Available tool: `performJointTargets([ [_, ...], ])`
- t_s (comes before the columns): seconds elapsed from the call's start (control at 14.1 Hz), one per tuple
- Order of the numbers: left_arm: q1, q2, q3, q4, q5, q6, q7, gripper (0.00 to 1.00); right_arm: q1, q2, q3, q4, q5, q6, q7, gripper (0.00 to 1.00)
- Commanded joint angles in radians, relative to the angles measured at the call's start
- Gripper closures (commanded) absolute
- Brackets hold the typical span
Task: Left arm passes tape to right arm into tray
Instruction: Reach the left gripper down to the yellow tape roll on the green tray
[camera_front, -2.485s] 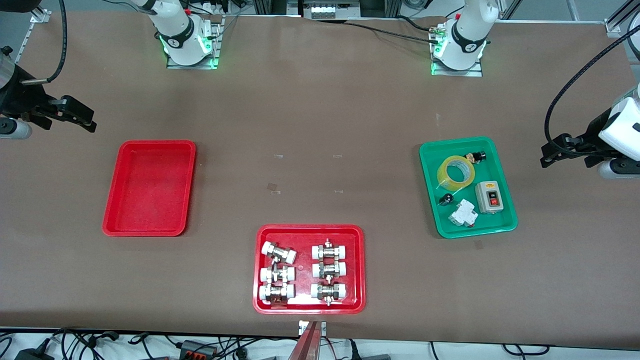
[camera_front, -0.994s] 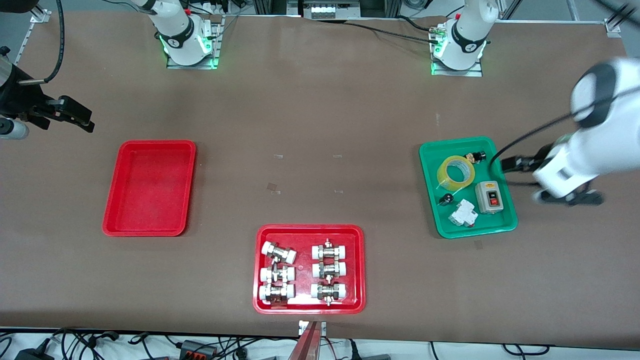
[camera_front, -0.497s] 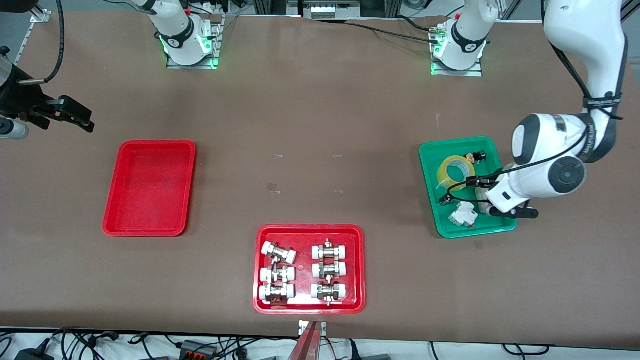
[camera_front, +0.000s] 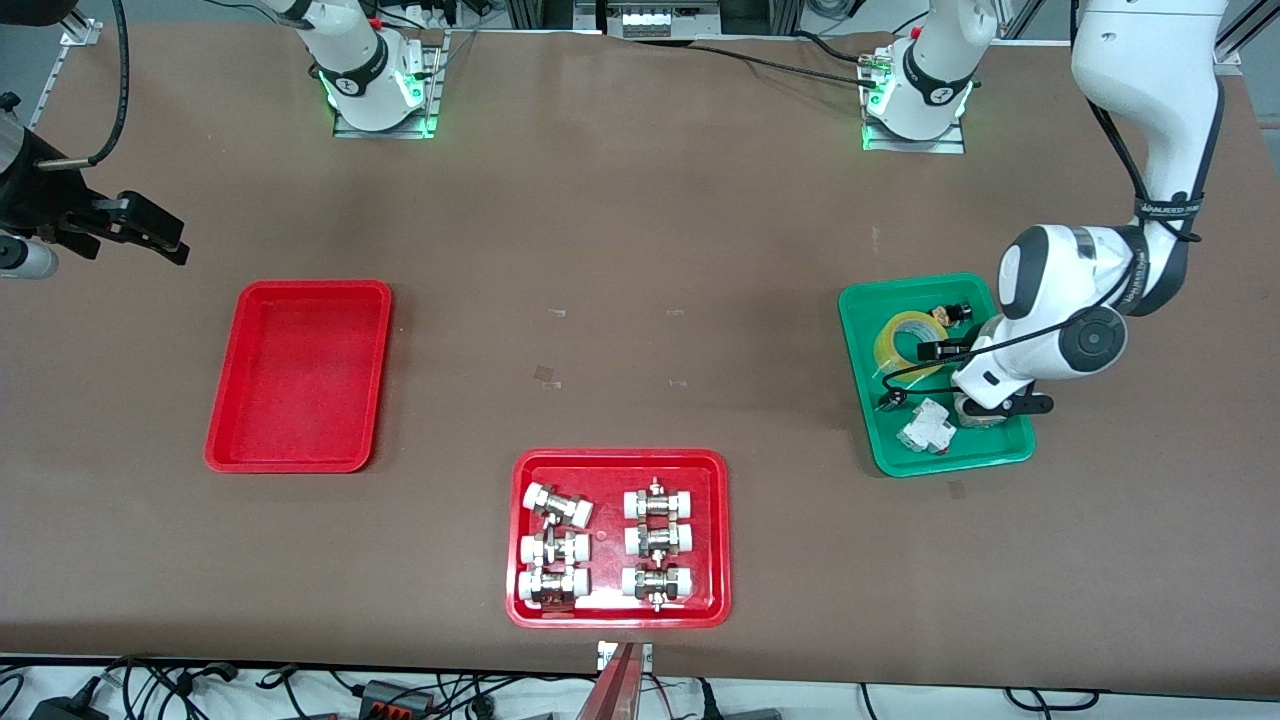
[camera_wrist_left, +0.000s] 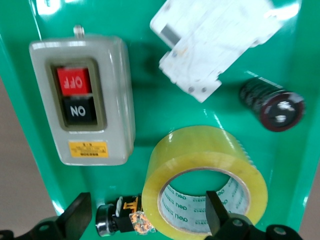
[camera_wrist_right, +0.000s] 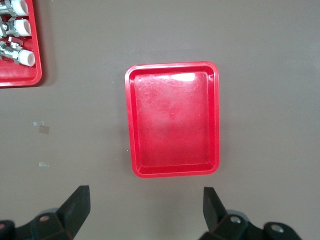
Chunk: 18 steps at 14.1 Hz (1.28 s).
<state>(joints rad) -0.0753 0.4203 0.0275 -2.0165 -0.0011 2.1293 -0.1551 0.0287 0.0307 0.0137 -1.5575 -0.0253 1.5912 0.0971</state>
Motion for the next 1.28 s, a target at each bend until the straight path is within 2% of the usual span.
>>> performJointTargets([
  [0.0,-0.003,-0.046,-0.006,-0.062,-0.014,0.02,-0.067,0.0,0.0,-0.006,0.002,0.004,-0.004,-0.013,0.001,0.0],
  [0.43,-0.001,-0.045,-0.014,-0.08,-0.016,0.024,-0.072,0.01,0.002,-0.006,0.002,0.004,-0.004,-0.014,0.001,0.0],
  [0.71,-0.003,-0.045,-0.015,-0.091,-0.016,0.024,-0.098,0.14,0.0,-0.006,0.002,0.004,-0.004,-0.014,0.001,0.0],
  [0.78,-0.003,-0.045,-0.023,-0.094,-0.016,0.024,-0.115,0.21,0.0,-0.006,0.002,0.004,-0.004,-0.014,0.001,0.0],
  [0.92,-0.003,-0.045,-0.031,-0.094,-0.016,0.023,-0.118,0.47,0.0,-0.008,0.002,0.004,-0.004,-0.014,0.001,0.0],
  [1.07,-0.003,-0.045,-0.032,-0.094,-0.014,0.023,-0.118,0.68,0.0,-0.008,0.002,0.004,-0.004,-0.014,0.001,0.0],
  [1.21,0.0,-0.048,-0.032,-0.093,-0.011,0.02,-0.109,0.85,0.0,-0.008,0.002,0.004,-0.004,-0.014,0.001,0.0],
])
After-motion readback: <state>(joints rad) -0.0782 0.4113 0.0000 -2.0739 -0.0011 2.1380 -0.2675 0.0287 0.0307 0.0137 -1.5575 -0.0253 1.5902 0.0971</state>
